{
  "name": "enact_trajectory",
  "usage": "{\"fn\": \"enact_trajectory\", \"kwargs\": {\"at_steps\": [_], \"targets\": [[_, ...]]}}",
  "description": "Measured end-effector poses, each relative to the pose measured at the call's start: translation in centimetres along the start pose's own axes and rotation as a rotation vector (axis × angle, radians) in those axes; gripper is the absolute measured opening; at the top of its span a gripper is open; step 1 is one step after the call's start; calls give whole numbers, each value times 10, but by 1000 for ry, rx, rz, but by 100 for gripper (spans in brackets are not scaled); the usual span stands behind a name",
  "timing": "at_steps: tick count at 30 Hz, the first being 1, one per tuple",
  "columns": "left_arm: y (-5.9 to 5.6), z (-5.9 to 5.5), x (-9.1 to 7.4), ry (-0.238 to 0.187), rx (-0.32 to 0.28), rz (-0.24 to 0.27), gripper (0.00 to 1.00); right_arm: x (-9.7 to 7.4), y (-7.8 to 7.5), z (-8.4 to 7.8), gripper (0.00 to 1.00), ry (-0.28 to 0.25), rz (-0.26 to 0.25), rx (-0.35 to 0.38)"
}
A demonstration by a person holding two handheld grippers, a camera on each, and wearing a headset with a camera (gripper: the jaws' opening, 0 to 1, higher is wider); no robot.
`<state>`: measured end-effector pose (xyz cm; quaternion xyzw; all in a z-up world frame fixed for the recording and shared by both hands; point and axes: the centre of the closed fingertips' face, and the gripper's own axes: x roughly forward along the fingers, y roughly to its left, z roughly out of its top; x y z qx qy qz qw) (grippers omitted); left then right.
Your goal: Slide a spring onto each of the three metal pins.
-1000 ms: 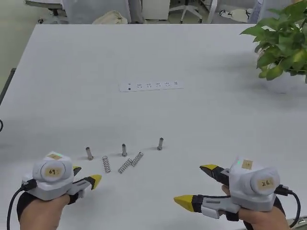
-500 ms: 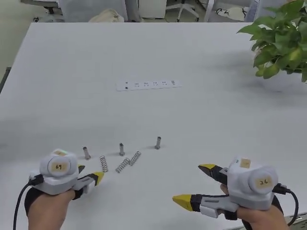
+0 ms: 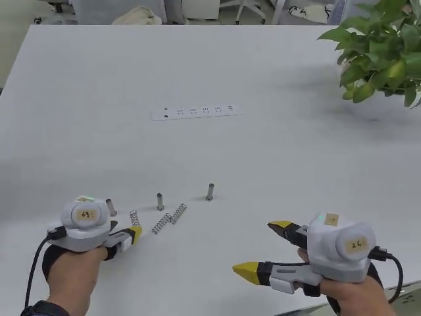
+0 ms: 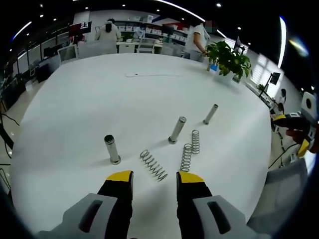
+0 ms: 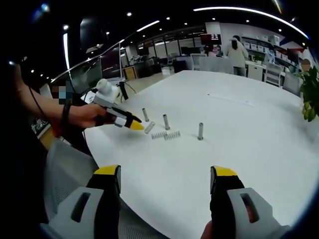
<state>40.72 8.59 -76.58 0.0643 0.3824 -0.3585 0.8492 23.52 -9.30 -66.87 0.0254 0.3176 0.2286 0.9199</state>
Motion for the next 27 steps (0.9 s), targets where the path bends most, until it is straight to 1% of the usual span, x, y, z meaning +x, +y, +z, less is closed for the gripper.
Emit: {"fn": "enact_trajectory", "kwargs": {"at_steps": [2,4,11,14,16,22,23,24,27], "targets": [[0,0,2,5,1,7,28,0,0,0,72,1,0,1],[-1,-1,5,9,-9,2,28,0,-1,-1,72,4,0,1],[1,-5,15,25,-5,8,27,0,-2,-2,72,8,1,2],[-1,-3,17,19,18,8,25,0,-3,-2,72,9,2,4],[0,-5,20,29,33,14,24,0,-3,-2,72,10,1,6],[2,-7,23,40,47,21,21,0,-4,-4,72,13,2,6],[2,-8,24,43,56,22,21,1,-4,-4,72,16,3,5],[4,-7,25,42,78,35,20,1,-4,-5,72,19,3,2],[2,-7,24,44,75,32,17,1,-4,-4,72,17,3,4]]}}
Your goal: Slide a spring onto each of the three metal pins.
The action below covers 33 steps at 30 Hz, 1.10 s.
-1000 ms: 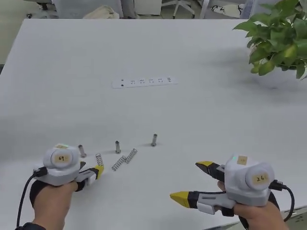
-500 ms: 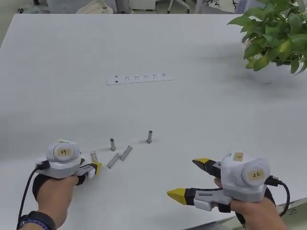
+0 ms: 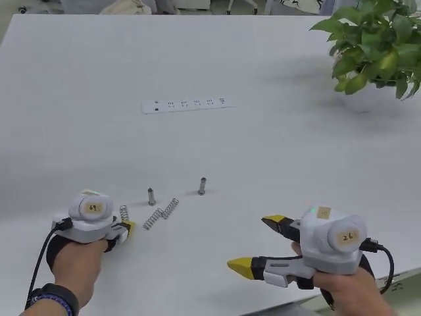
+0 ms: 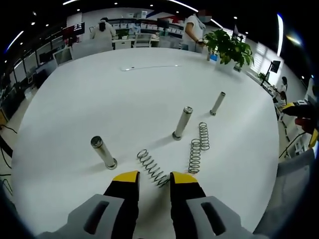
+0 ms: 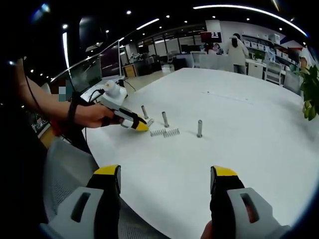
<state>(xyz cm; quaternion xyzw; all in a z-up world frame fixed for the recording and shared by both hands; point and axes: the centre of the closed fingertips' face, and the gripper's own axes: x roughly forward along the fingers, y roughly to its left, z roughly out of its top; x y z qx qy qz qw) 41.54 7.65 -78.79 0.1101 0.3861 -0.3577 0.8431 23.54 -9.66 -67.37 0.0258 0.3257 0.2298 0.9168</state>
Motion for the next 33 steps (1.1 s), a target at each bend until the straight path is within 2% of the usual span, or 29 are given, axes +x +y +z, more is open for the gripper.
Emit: {"fn": "enact_trajectory", "kwargs": {"at_steps": [8,13,18,23,28,31,33], "targets": [[6,-1,2,8,39,24,4,0,1,1,72,1,2,-3],[5,-2,2,20,36,32,3,4,3,0,72,2,7,-4],[5,-9,-5,35,12,31,3,6,7,4,72,-5,15,-8],[6,-13,-12,31,6,27,3,7,8,3,72,-4,20,-10],[8,-11,-19,23,10,27,3,6,9,1,72,-4,24,-8],[6,-10,-23,15,-10,7,3,6,9,0,72,-3,27,-6],[5,-10,-25,14,6,11,3,7,10,-1,71,-4,30,-3]]}}
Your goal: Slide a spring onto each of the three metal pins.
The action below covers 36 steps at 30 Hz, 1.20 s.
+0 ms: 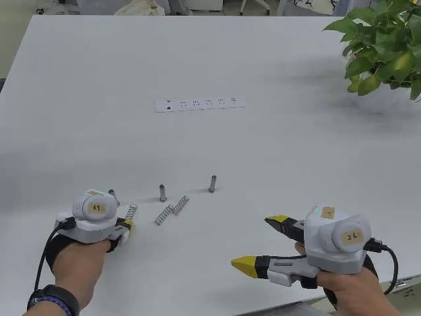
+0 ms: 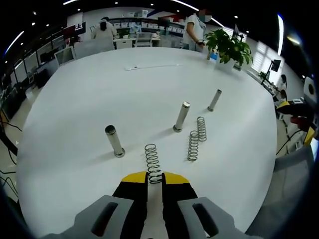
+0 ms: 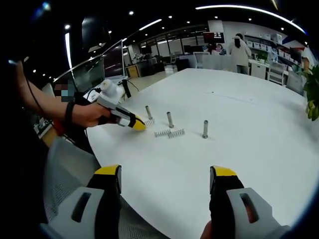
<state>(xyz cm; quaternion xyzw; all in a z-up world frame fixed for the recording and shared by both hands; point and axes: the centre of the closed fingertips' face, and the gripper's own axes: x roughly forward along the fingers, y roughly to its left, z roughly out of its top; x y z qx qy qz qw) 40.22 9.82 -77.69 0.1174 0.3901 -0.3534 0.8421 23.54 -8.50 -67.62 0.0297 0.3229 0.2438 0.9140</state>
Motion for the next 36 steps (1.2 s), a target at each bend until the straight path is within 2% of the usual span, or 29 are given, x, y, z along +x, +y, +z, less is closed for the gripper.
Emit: {"fn": "enact_trajectory", "kwargs": {"at_steps": [18,26,36], "targets": [[-4,-14,-34,-12,51,1,3,6,9,1,70,3,39,-15],[-9,-14,-50,-29,85,-7,3,12,15,1,69,8,62,-22],[-25,-8,-68,-53,134,-25,3,17,21,-2,67,11,92,-20]]}}
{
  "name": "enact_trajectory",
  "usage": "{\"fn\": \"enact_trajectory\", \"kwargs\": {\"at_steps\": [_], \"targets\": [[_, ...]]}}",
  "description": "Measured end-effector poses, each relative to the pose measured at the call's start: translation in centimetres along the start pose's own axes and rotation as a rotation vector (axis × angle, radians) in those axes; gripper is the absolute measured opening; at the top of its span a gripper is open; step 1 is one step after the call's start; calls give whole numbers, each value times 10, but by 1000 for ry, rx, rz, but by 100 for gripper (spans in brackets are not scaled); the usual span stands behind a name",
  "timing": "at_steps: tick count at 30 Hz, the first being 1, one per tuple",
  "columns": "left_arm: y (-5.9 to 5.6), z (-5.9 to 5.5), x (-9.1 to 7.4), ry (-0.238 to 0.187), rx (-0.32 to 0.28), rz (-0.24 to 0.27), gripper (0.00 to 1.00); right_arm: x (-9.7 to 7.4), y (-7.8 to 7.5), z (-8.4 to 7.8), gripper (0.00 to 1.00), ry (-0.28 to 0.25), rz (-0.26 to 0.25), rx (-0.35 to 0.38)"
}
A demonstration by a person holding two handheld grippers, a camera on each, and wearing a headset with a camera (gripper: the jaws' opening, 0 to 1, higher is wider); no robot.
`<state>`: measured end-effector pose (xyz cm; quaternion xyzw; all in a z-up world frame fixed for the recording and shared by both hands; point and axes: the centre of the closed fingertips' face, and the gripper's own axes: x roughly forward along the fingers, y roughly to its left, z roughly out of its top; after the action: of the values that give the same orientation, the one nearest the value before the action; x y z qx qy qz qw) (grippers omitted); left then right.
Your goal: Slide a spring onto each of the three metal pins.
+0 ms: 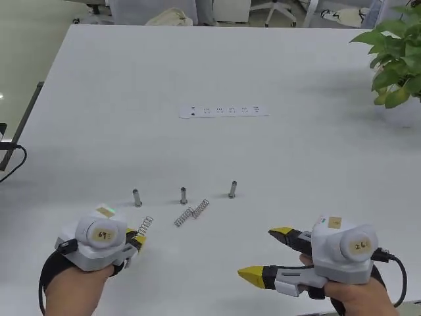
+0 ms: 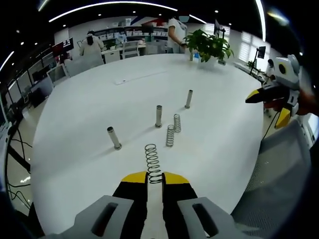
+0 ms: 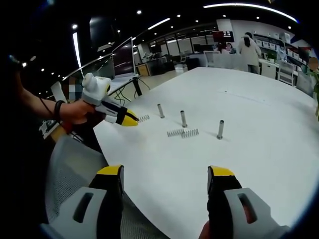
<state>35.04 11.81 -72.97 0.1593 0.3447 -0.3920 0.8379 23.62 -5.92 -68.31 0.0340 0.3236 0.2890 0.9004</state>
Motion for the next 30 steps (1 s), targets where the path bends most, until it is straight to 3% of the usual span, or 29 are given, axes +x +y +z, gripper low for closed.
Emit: {"fn": "enact_trajectory", "kwargs": {"at_steps": [20,30], "targets": [[-57,17,-24,-44,149,-85,3,14,9,7,64,6,57,-30],[-85,39,-31,-85,243,-140,3,20,16,17,60,-3,90,-54]]}}
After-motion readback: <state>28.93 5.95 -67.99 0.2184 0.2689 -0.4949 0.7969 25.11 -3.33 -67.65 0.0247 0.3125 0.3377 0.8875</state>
